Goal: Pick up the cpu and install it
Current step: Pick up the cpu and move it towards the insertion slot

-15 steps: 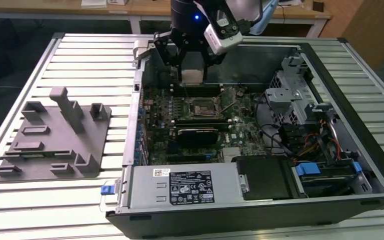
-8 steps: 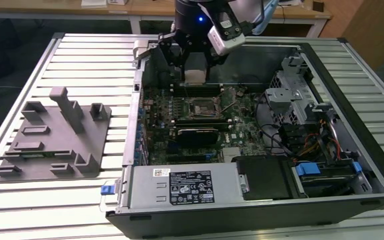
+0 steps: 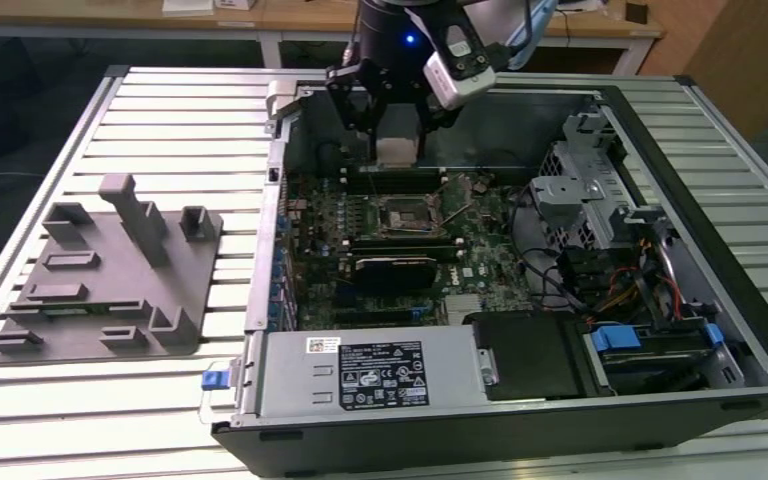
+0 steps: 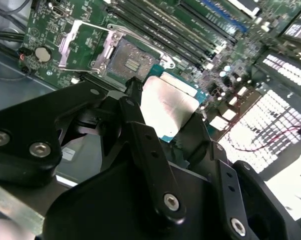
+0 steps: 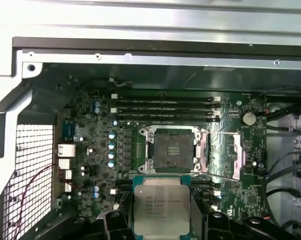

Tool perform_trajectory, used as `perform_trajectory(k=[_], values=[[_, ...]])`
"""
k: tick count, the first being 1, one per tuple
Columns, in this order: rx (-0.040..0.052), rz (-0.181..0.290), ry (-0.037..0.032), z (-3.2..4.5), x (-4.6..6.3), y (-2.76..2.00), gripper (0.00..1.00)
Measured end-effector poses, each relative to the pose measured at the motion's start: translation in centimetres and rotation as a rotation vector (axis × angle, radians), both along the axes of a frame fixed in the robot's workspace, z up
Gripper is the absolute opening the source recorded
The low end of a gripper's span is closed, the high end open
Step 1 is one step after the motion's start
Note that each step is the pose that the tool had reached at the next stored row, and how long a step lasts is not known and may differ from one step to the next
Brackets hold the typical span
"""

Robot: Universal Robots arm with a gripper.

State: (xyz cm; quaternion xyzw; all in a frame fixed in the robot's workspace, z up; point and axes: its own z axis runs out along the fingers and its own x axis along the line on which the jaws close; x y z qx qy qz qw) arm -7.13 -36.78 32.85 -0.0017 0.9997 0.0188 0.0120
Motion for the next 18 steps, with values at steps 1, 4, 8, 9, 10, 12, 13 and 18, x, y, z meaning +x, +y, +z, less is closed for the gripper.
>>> perform_trajectory(k=[1, 4, 8, 9, 10, 12, 13, 18], values=[[0.0001, 0.0, 0.0, -0.08, 0.1, 0.12, 0.54], [-0.0001, 0.0, 0.0003, -0.33, 0.4, 0.46, 0.54], [-0.0001, 0.0, 0.0005, -0.68, 0.9, 0.92, 0.54], [-0.0001, 0.0, 0.0005, -0.77, 1.0, 1.03, 0.54], [-0.0002, 0.0, 0.0006, -0.85, 1.1, 1.14, 0.54], [-0.0002, 0.0, 0.0007, -1.03, 1.4, 1.37, 0.54], [-0.0002, 0.0, 0.0008, -1.12, 1.5, 1.48, 0.54], [-0.0005, 0.0, 0.0009, -1.55, 2.0, 1.88, 0.54]])
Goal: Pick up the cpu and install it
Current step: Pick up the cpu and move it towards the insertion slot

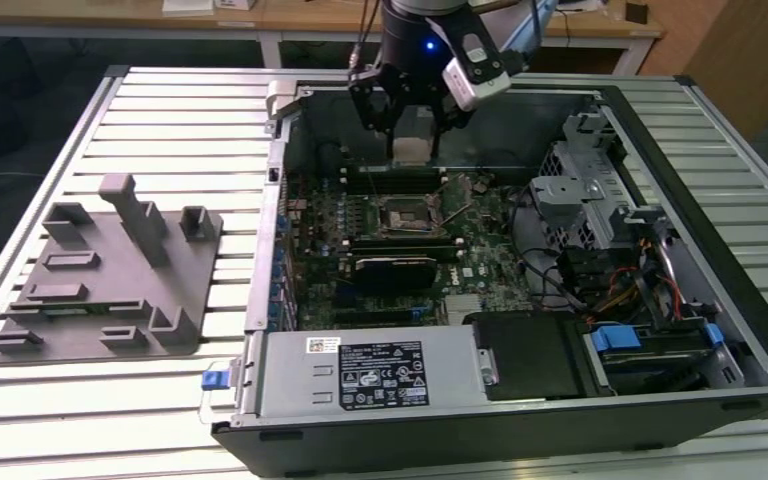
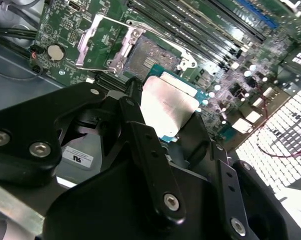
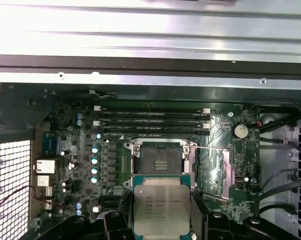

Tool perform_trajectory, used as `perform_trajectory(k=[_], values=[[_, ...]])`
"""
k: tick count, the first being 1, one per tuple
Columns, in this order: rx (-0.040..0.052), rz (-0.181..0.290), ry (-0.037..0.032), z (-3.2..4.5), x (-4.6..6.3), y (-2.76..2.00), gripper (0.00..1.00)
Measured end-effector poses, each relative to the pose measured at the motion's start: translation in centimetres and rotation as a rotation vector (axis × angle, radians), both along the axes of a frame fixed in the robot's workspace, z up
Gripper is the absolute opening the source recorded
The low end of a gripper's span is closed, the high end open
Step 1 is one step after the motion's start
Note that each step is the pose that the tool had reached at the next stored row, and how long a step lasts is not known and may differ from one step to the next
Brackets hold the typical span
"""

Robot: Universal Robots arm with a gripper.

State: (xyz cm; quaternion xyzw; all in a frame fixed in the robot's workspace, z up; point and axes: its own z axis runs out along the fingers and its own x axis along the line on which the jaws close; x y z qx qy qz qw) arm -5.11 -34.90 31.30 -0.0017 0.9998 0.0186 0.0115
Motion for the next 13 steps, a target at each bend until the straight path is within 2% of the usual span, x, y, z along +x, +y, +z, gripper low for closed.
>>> perform_trajectory(k=[5, 13], values=[[0.0, 0.0, 0.0, -0.44, 0.38, 0.4, 0.54], [0.0001, 0.0, 0.0001, -1.04, 0.41, 0.88, 0.54]])
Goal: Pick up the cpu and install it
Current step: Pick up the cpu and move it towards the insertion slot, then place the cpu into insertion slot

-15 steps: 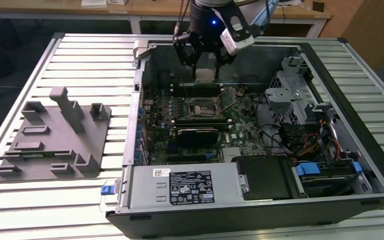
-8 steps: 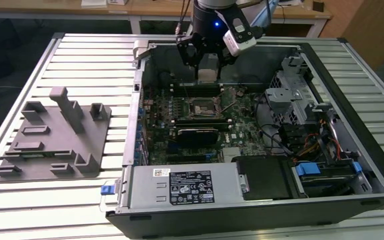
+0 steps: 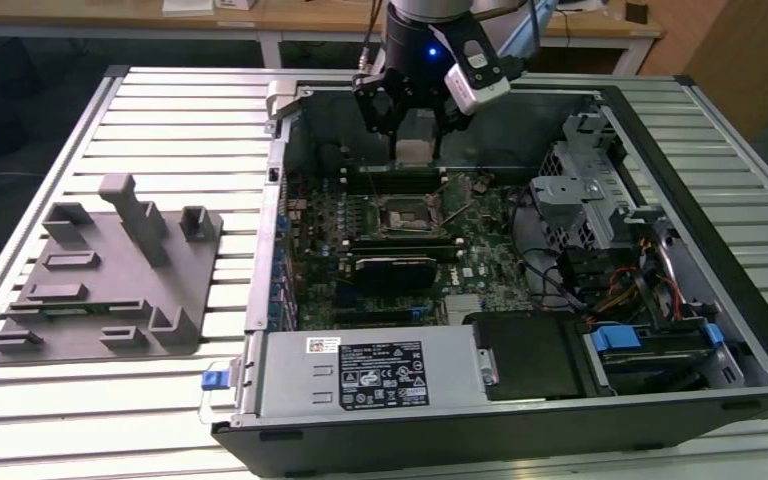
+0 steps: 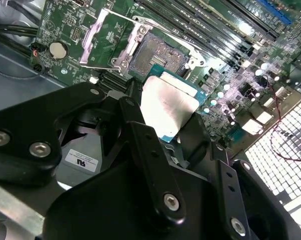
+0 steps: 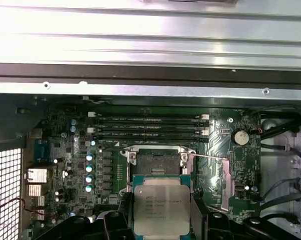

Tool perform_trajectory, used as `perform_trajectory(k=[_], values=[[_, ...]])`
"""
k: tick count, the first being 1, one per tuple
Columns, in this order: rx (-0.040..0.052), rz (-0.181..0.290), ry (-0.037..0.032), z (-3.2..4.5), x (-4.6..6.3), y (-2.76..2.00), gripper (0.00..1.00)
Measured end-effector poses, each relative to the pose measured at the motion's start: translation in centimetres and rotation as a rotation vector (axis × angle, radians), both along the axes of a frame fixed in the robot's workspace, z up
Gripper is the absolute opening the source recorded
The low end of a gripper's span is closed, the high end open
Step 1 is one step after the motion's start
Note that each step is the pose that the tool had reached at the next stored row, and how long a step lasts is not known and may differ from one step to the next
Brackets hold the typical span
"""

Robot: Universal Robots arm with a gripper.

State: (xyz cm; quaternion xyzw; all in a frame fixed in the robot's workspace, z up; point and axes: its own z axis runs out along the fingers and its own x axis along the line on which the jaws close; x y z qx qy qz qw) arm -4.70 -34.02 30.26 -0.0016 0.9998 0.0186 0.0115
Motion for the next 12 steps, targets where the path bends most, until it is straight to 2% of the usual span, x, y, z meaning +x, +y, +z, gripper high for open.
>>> perform_trajectory(k=[6, 12], values=[[-0.0001, 0.0, 0.0, -0.52, 0.0, 0.29, 0.54], [-0.0001, 0.0, 0.0, -0.62, 0.0, 0.32, 0.54]])
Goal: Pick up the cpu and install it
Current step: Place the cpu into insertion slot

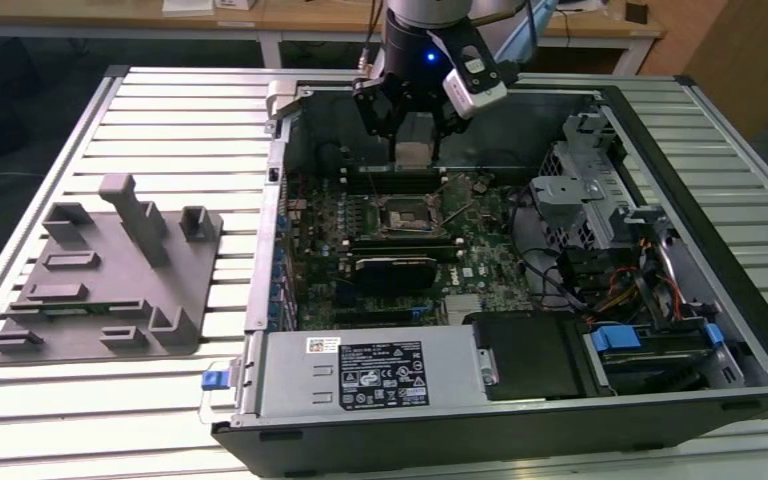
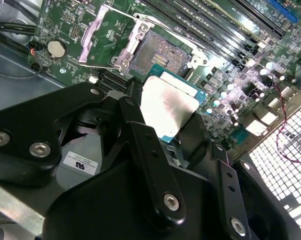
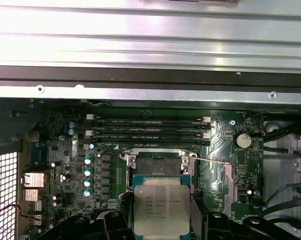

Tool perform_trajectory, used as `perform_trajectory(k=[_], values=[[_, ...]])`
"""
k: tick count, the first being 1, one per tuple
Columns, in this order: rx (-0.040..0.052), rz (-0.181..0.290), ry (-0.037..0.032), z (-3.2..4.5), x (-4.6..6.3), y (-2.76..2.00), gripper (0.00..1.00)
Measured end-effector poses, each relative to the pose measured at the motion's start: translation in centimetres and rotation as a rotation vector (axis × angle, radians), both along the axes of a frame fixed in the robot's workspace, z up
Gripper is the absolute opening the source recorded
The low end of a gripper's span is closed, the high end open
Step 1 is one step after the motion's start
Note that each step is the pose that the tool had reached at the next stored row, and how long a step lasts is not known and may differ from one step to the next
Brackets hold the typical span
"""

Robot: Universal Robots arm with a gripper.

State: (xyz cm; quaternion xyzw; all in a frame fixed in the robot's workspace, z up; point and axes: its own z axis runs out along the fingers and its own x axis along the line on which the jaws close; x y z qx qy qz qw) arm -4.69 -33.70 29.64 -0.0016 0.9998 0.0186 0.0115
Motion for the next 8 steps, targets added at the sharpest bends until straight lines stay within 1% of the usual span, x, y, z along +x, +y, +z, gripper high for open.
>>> perform_trajectory(k=[8], values=[[0.0, 0.0, 0.0, -0.02, 0.0, 0.0, 0.54]])
